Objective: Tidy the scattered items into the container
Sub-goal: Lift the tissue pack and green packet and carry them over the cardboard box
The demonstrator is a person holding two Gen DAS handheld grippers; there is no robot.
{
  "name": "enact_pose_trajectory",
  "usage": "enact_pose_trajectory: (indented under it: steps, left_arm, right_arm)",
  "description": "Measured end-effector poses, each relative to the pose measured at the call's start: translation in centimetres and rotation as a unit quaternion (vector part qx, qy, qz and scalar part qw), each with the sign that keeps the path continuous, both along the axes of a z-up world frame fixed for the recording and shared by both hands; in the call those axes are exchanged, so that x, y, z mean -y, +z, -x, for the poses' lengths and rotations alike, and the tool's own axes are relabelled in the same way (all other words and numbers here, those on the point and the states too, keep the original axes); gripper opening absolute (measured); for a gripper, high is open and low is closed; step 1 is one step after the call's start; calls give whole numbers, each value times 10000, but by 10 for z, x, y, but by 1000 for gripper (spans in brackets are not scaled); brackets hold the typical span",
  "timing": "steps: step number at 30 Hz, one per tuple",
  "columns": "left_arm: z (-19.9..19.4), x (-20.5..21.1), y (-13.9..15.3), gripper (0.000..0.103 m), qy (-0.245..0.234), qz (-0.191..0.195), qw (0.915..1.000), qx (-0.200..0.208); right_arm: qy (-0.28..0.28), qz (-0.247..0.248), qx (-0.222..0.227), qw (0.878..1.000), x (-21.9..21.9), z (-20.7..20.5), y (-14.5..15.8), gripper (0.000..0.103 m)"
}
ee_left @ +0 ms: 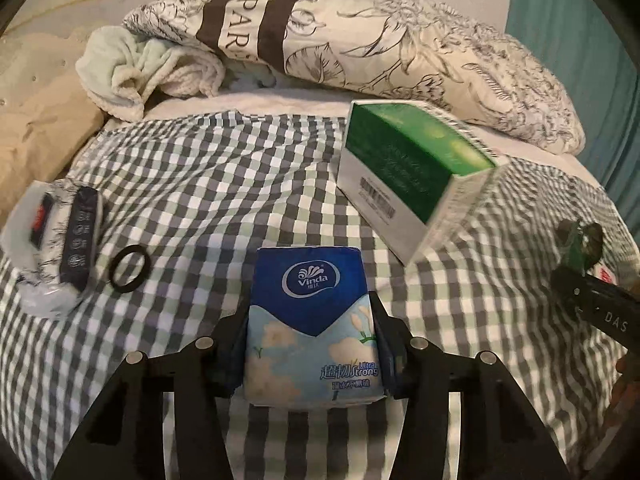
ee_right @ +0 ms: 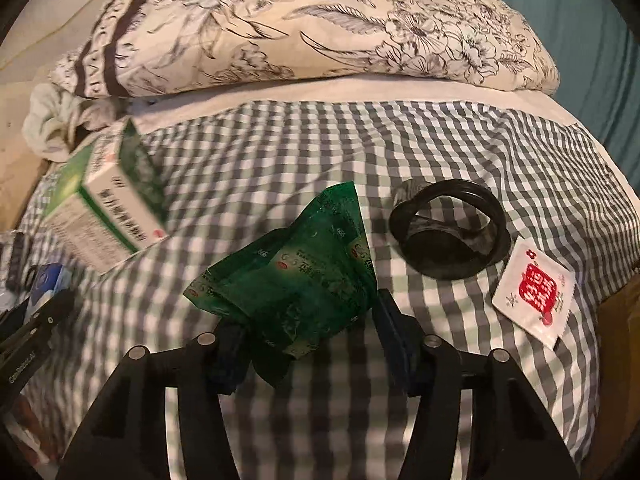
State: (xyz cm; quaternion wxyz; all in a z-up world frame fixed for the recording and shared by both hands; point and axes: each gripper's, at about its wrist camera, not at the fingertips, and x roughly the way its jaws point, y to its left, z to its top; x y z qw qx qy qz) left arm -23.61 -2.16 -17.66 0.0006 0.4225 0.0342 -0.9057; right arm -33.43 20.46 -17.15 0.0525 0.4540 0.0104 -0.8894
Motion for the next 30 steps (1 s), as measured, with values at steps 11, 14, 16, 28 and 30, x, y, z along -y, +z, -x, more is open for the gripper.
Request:
enact_pose_trajectory:
  steps: [11,14,16,28,30]
  left_arm:
    - [-53,-13,54,52,-384,12,9992,-75]
    - [-72,-21,67,52,-502,67,9987,-65]
    - [-85,-26,76,52,-539,97,9985,-42]
    - [-147,-62,118,52,-666,81,9977,-132]
    - [-152,-71,124,52,-710,104,9973,-166]
  right_arm:
    - [415,176,-199,9988,21,-66,60,55]
    - [499,276,-260,9980,23,-93,77,55]
    - [543,346,-303,9975,22,-112,87,55]
    - [534,665,-453,9953,-7,-195,125,55]
    - [504,680,-498,9952,-16,-205,130,55]
